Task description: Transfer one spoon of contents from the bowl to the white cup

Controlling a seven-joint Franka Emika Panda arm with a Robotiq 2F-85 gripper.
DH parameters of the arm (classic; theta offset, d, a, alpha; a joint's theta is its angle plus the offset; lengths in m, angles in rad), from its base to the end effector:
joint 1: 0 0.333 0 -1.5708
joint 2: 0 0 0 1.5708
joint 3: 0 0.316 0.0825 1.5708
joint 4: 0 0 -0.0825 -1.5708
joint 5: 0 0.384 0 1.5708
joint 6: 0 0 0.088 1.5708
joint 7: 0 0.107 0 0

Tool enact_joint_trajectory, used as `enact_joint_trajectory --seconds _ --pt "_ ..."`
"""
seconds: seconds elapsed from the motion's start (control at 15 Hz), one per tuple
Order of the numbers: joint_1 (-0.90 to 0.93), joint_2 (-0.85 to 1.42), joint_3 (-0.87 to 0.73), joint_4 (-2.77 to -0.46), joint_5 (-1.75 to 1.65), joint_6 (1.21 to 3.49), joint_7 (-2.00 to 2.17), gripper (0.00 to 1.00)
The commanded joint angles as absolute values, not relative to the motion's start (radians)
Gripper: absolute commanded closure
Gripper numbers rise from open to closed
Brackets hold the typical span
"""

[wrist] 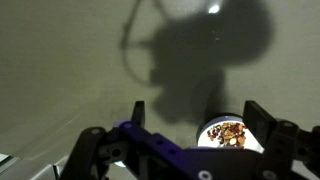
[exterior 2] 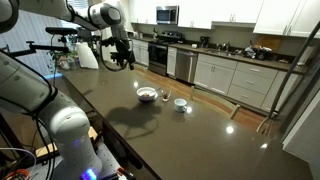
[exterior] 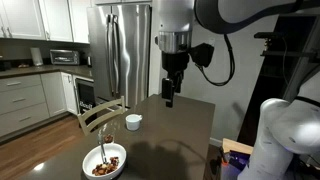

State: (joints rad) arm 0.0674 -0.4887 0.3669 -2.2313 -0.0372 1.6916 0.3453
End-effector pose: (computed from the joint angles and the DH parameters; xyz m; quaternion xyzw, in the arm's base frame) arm 0.3620 0.1854 0.5414 0.9936 0.0241 0.0002 0.1101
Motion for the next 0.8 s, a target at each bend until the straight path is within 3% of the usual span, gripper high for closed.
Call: enact_joint_trajectory --seconds 0.0,0.73 --pt "0.101 -0.481 0.341 -2.228 -0.050 1.688 0.359 0.00" --pt "0.102 -0.424 0.324 -2.223 -0.015 1.773 0.360 0.00"
